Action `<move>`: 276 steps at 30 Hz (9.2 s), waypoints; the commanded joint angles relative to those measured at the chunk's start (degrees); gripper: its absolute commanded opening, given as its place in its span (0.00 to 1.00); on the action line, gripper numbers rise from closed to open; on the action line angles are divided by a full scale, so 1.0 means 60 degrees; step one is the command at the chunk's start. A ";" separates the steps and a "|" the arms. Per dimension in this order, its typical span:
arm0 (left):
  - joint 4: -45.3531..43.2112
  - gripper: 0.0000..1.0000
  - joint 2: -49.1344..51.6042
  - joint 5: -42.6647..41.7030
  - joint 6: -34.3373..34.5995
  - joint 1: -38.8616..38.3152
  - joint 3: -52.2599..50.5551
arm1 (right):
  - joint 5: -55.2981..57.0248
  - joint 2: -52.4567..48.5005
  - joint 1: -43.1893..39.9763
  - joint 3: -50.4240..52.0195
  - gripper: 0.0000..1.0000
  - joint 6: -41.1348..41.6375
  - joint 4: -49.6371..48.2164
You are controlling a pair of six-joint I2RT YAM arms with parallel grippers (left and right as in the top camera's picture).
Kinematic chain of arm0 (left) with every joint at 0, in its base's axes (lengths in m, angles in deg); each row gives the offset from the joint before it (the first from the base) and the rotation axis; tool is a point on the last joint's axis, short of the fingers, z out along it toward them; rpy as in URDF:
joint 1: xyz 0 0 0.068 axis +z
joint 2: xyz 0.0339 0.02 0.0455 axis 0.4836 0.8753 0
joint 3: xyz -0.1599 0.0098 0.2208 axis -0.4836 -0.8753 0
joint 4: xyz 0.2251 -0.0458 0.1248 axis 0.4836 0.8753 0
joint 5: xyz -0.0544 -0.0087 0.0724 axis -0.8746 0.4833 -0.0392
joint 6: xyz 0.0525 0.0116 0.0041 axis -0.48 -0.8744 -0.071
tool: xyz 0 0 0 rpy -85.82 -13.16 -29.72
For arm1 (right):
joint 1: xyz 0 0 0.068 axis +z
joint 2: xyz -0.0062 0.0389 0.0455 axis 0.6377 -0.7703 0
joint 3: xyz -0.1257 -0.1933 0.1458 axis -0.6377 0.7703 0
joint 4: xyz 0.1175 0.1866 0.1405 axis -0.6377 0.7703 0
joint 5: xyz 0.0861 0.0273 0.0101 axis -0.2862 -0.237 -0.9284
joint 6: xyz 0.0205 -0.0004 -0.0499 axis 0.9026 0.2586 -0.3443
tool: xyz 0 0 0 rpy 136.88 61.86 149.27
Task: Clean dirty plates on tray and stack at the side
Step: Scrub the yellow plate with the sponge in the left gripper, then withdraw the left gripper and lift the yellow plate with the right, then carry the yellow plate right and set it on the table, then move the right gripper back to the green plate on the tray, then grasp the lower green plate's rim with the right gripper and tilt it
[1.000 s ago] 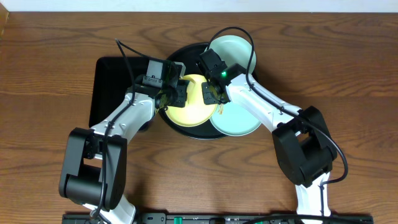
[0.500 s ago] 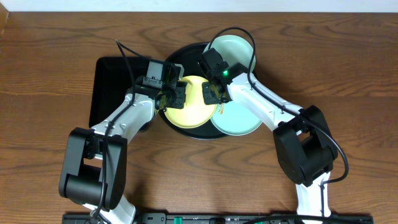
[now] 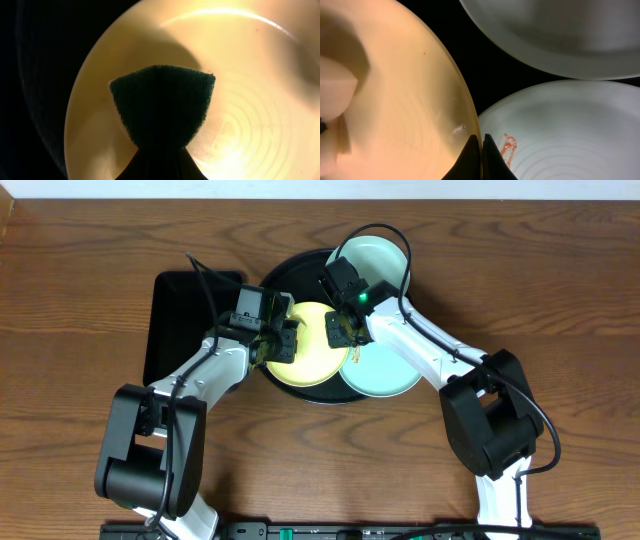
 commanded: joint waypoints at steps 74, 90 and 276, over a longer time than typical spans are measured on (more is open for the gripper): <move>-0.6306 0.08 0.1366 0.0379 0.0339 -0.0029 -0.0900 | -0.0244 -0.0113 0.0040 0.0007 0.01 -0.0619 -0.0087; -0.6375 0.08 -0.2415 0.0379 0.0346 0.0980 -0.0900 | -0.0240 -0.0109 -0.0062 -0.0015 0.01 -0.0688 -0.0517; 0.3905 0.08 -0.7125 0.1778 0.1479 0.3614 -0.0900 | -0.2492 0.1614 -0.3304 0.0776 0.01 -0.2076 0.2470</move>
